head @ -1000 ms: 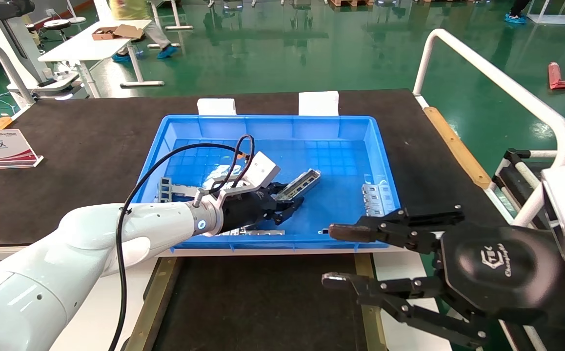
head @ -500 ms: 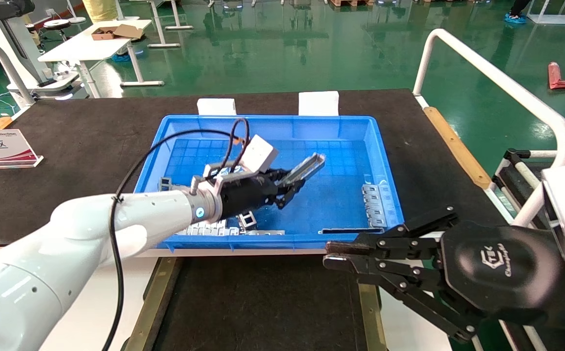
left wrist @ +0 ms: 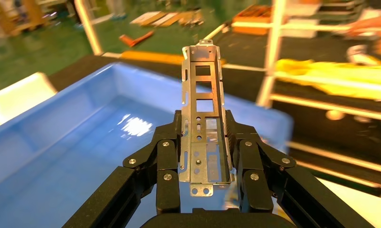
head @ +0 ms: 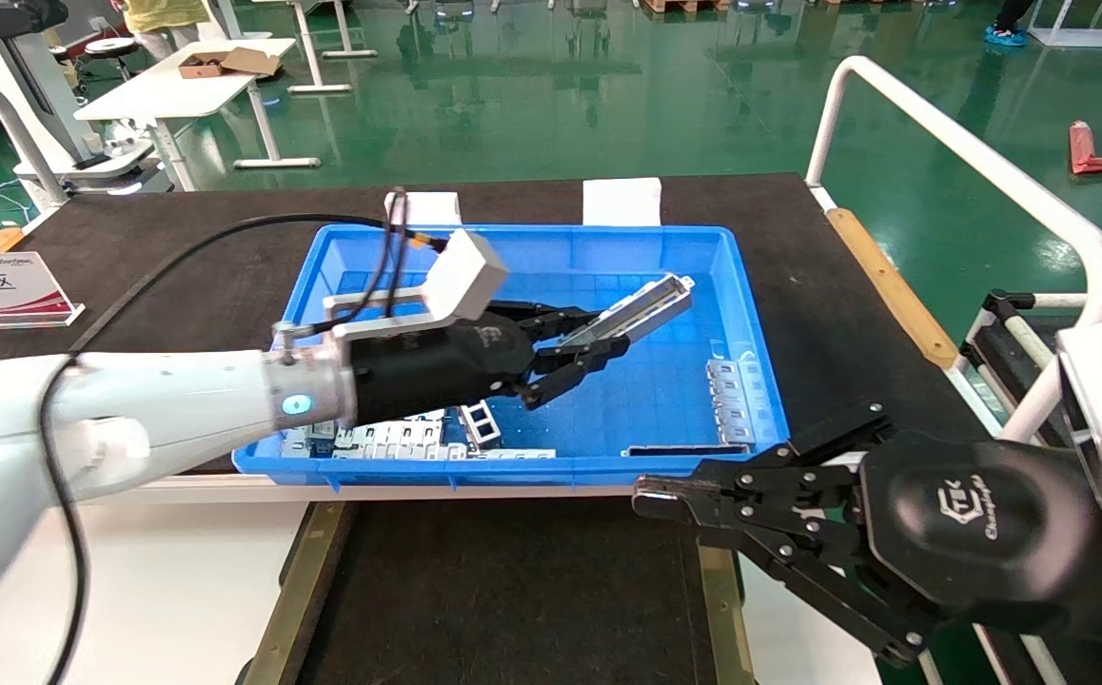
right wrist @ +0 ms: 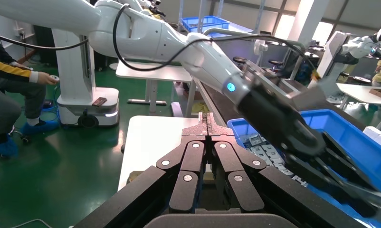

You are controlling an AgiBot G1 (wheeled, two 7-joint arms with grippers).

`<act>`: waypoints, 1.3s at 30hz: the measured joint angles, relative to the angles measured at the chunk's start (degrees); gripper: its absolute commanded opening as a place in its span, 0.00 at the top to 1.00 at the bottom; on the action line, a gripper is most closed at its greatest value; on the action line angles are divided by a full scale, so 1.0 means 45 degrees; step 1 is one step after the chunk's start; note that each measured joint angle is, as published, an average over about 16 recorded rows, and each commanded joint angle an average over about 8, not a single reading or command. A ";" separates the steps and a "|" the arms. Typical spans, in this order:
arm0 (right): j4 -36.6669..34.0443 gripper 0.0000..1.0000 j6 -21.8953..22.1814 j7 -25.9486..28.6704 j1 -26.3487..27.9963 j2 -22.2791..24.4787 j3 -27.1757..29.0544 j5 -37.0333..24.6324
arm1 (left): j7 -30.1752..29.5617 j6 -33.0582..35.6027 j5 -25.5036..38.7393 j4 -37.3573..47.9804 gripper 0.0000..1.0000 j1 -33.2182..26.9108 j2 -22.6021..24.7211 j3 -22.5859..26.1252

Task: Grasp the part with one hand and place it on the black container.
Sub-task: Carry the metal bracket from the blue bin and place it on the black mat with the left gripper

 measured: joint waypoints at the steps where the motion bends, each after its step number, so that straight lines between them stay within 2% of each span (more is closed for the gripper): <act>1: 0.0000 1.00 0.0000 0.0000 0.0000 0.0000 0.0000 0.0000 | 0.0003 0.0382 -0.0083 -0.0152 1.00 0.0052 -0.0191 -0.0027; 8: 0.0000 1.00 0.0000 0.0000 0.0000 0.0000 -0.0001 0.0001 | -0.0441 0.2056 -0.0505 -0.2021 1.00 0.0864 -0.1643 -0.0072; 15: 0.0000 1.00 0.0001 -0.0001 0.0000 0.0001 -0.0001 0.0001 | -0.1579 0.1735 -0.0783 -0.5259 1.00 0.2590 -0.3334 0.0065; 22: 0.0000 1.00 0.0001 -0.0001 0.0001 0.0001 -0.0002 0.0001 | -0.3248 -0.0849 -0.0746 -0.8565 1.00 0.4884 -0.4723 0.0504; 27: 0.0000 1.00 0.0001 -0.0001 0.0001 0.0001 -0.0003 0.0002 | -0.4711 -0.3267 -0.0580 -1.0097 1.00 0.6307 -0.5229 0.0997; 33: 0.0000 1.00 0.0001 -0.0002 0.0001 0.0001 -0.0003 0.0002 | -0.6327 -0.6236 -0.0297 -1.0673 1.00 0.7448 -0.5102 0.1635; 39: 0.0000 1.00 0.0001 -0.0002 0.0001 0.0001 -0.0004 0.0002 | -0.7488 -0.8900 -0.0072 -1.0323 1.00 0.7981 -0.4314 0.2127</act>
